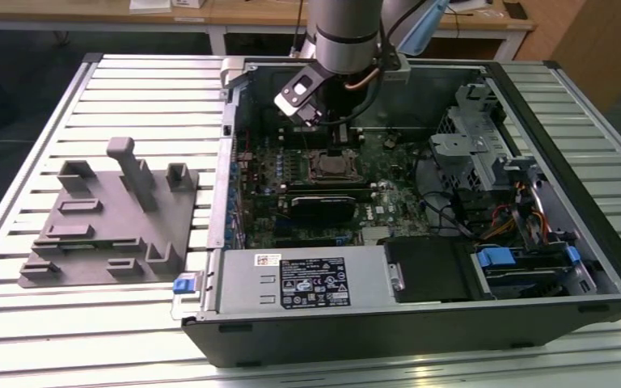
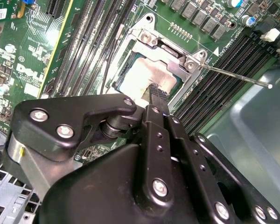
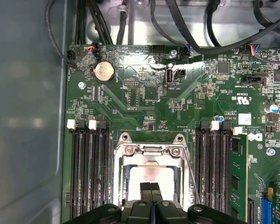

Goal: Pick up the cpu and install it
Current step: 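Install the first cpu locking lever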

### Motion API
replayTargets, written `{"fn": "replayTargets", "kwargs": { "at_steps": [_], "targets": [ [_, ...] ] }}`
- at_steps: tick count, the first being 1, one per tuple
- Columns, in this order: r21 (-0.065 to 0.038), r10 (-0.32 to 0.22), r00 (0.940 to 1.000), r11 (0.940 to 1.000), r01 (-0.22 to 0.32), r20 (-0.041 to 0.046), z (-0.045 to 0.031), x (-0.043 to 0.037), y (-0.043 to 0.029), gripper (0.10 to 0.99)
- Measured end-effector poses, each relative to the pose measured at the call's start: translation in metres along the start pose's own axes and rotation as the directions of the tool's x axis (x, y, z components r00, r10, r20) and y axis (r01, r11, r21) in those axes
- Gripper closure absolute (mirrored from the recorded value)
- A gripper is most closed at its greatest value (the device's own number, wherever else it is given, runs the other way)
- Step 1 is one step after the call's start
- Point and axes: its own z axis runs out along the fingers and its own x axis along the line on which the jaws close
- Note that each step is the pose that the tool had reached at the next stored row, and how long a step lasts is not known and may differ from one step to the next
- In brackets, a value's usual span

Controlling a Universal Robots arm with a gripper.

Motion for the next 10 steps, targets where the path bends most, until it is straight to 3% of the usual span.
{"fn": "replayTargets", "kwargs": {
  "at_steps": [10],
  "targets": [
    [0.0, 0.0, 1.0, 1.0, 0.0, -0.0002, -0.0014, 0.0, 0.0001, 0.98]
  ]
}}
